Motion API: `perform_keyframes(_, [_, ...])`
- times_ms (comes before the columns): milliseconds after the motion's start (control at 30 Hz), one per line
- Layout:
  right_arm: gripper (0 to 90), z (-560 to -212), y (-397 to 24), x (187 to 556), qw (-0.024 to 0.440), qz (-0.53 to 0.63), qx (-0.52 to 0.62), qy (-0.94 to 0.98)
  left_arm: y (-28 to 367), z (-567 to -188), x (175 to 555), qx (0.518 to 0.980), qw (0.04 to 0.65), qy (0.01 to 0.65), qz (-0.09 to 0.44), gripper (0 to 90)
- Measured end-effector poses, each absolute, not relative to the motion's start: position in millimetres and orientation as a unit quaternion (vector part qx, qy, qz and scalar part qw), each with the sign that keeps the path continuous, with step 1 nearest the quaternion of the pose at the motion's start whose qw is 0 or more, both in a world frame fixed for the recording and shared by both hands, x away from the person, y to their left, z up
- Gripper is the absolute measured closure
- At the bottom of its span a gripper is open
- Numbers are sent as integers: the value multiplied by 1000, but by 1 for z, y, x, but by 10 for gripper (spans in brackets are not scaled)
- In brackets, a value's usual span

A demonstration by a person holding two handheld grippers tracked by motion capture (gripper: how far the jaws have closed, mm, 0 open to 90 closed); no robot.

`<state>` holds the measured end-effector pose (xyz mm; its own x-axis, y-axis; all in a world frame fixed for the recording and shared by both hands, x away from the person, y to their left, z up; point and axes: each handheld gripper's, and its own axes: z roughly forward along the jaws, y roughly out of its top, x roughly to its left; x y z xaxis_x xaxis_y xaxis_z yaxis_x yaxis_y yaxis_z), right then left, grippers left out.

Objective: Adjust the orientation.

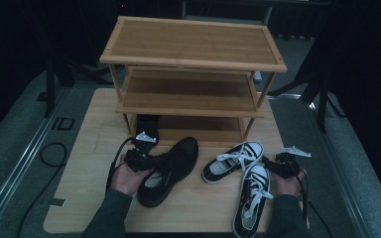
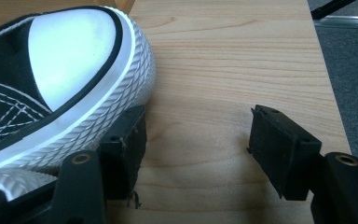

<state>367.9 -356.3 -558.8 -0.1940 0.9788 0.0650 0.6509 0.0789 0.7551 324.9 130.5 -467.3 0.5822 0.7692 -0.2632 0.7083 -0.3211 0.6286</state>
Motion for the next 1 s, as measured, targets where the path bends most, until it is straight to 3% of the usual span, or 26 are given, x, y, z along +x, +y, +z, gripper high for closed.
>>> perform_keyframes(1000, [362, -559, -356, 368, 241, 340, 588, 694, 138, -459, 344, 789, 379, 479, 65, 868])
